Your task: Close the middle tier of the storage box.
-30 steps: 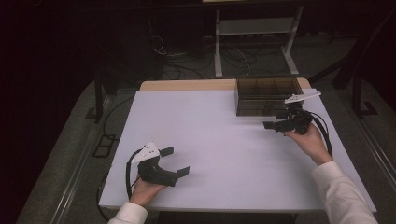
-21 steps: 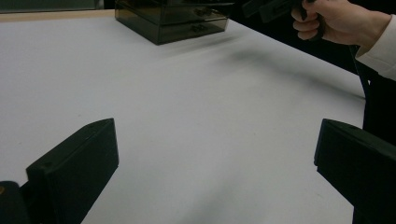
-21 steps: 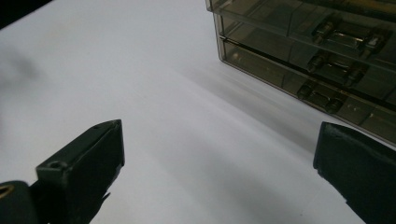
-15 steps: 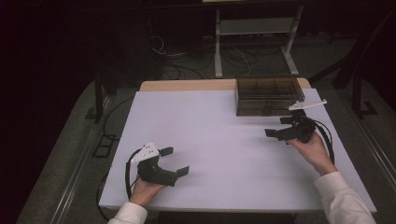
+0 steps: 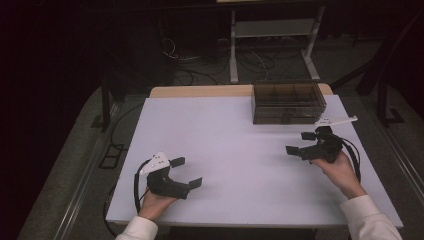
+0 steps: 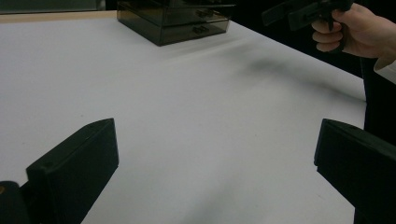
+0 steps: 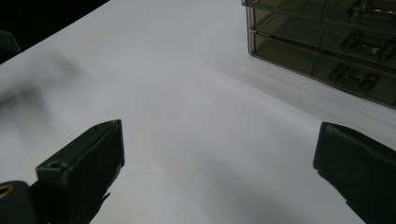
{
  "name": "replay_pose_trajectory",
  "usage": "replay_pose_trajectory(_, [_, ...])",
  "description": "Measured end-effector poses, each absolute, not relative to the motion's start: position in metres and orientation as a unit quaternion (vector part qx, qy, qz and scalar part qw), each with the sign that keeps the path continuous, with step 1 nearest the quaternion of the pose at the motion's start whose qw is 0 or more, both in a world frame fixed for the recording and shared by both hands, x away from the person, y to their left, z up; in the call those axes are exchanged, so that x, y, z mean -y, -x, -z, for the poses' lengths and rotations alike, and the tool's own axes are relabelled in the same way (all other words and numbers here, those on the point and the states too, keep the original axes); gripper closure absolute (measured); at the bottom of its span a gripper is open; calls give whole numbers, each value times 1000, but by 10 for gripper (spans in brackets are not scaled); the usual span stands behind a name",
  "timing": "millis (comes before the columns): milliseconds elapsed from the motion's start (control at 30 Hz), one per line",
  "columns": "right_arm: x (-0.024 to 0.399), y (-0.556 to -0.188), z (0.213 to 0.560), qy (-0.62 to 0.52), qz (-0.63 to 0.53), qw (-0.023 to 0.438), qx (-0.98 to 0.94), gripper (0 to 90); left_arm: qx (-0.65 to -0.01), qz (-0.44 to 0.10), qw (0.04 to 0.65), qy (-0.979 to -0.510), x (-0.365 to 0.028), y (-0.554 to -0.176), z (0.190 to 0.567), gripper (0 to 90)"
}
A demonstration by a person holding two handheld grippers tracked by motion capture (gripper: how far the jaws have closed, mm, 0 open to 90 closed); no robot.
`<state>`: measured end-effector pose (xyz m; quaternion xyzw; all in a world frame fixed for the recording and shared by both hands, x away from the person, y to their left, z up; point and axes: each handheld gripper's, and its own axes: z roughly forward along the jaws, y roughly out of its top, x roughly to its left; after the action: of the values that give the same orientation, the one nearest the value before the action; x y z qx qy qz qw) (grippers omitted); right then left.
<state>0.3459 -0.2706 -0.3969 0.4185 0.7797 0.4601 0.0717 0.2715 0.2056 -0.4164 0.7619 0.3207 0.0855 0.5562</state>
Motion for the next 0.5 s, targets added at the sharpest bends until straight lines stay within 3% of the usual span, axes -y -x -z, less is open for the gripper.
replay_pose_trajectory(500, [273, -323, 405, -416, -476, 71, -772, 14, -323, -85, 557, -761, -207, -272, 416, 0])
